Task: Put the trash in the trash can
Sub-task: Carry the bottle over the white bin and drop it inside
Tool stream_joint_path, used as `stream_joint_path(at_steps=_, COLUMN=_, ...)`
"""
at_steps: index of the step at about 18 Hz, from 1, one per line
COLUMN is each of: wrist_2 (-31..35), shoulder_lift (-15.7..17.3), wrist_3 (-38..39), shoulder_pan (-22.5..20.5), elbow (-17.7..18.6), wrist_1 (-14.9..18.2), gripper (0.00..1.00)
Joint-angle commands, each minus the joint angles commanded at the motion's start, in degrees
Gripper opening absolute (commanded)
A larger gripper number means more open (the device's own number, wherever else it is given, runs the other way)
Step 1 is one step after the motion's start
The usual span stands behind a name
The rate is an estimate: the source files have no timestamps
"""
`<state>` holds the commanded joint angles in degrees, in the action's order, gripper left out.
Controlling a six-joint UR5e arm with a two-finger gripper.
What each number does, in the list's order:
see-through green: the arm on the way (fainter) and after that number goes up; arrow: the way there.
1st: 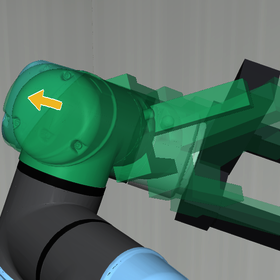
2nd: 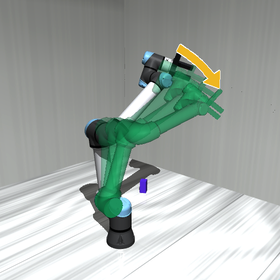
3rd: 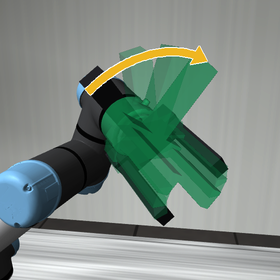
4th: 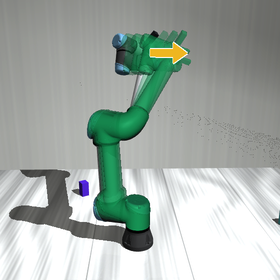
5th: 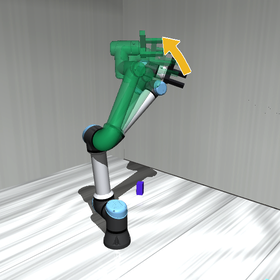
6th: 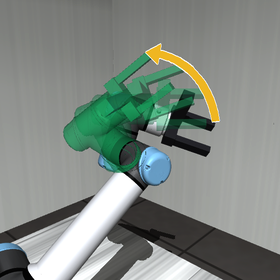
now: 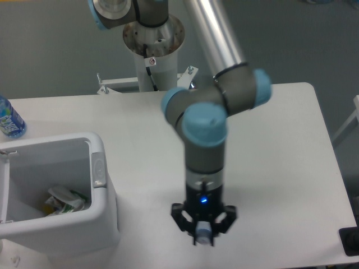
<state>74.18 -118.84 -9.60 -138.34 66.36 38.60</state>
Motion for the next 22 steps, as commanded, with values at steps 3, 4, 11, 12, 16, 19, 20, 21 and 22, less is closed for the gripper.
stream_joint_path(at_steps=3, wrist_2=-2.0, shoulder_lift=3.8, wrist_3=5.2, shoulder_pan=1.1, elbow=-0.2, wrist_1=-3.4, gripper=0.32)
stream_joint_path(at_steps=4, wrist_2=-2.6, shoulder_lift=5.1, wrist_3=5.6, shoulder_pan=1.8, elbow=-0.4, wrist_1=-3.4, gripper=0.31)
stream_joint_path(at_steps=11, wrist_2=-2.8, shoulder_lift=9.2, wrist_3=6.9, shoulder_pan=11.1, elbow=-0.9, wrist_1=-3.5, gripper=0.32)
stream_joint_path(at_steps=12, wrist_2=-2.8, shoulder_lift=9.4, wrist_3=7.0, shoulder_pan=12.2, elbow=-1.1, wrist_1=-3.5, gripper=0.32)
stream_joint_path(at_steps=16, wrist_2=-2.7, shoulder_lift=9.4, wrist_3=7.0, shoulder_pan=16.8, elbow=-1.0, wrist_1=-3.4, gripper=0.32)
stream_joint_path(at_steps=19, wrist_2=-2.7, shoulder_lift=9.0, wrist_3=7.0, shoulder_pan=18.6, elbow=-1.0, wrist_1=-3.4, gripper=0.32)
stream_joint_path(at_steps=20, wrist_2=-2.7, shoulder_lift=8.5, wrist_3=7.0, shoulder_pan=19.7, elbow=-0.9, wrist_1=-3.4, gripper=0.32)
stream_joint_path(at_steps=21, wrist_2=-2.7, shoulder_lift=7.6, wrist_3=6.9, shoulder_pan=21.3, elbow=-0.7, wrist_1=-3.4, gripper=0.32)
stream_joint_path(at_steps=22, wrist_2=-2.6, shoulder_lift=7.2, wrist_3=7.0, shoulder_pan=21.7, elbow=-0.6, wrist_1=-3.4, gripper=0.33)
